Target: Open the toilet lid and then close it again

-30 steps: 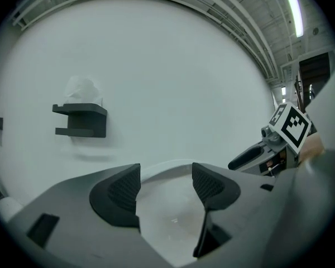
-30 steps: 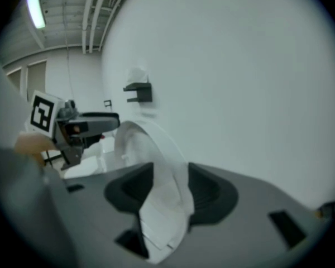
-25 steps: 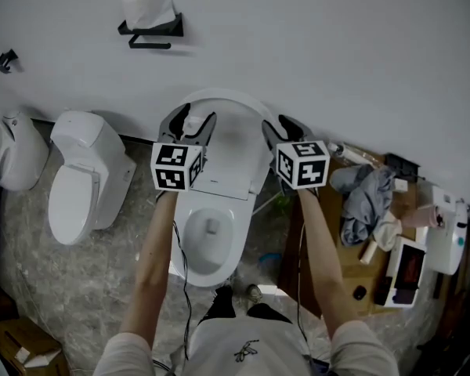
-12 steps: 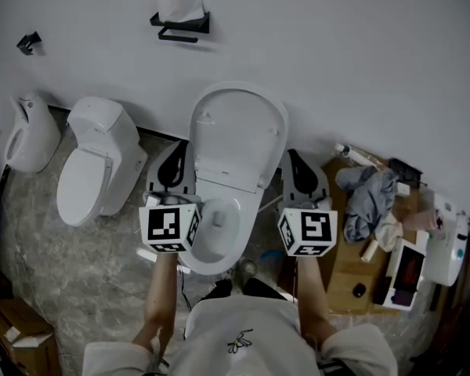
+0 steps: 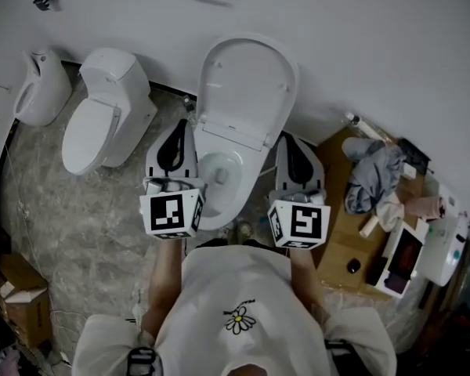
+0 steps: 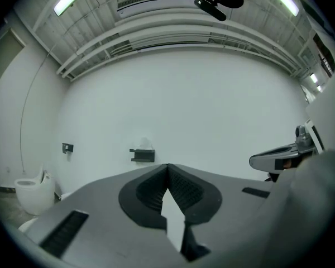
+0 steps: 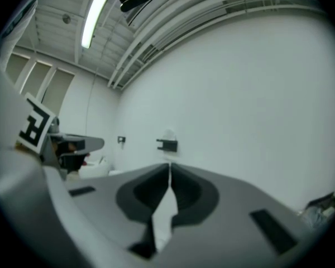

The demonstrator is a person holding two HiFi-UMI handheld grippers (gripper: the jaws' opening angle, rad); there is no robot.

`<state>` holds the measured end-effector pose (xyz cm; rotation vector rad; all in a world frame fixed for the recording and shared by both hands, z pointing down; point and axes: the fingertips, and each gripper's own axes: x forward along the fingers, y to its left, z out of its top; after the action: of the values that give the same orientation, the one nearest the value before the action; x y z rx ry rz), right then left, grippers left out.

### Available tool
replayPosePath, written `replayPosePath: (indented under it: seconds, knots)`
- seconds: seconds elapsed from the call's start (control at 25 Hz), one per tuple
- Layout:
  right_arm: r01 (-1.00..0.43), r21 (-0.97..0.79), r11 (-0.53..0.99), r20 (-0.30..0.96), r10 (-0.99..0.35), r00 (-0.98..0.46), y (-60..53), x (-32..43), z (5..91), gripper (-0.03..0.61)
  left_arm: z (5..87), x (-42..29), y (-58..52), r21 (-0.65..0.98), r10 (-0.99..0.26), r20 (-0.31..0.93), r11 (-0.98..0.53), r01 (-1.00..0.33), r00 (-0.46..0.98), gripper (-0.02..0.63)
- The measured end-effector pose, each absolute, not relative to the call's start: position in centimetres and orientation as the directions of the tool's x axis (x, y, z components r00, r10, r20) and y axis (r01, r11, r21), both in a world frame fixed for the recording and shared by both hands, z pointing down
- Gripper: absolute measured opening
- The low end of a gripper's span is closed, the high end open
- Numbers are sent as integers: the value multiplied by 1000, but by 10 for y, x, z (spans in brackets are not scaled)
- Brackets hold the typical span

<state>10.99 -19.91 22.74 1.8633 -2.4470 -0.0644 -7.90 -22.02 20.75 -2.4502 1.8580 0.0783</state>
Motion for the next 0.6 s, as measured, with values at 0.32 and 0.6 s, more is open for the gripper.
replayPosePath:
  seconds: [0.32, 0.6]
  knots:
    - [-957, 61, 285, 19, -959, -284, -187, 112, 227, 34, 206, -83, -207, -44, -969, -79, -230, -972, 233, 25]
    - [-955, 64, 291, 3, -957, -291, -188, 115, 224, 34, 206, -80, -205, -47, -969, -87, -229, -972, 232, 25]
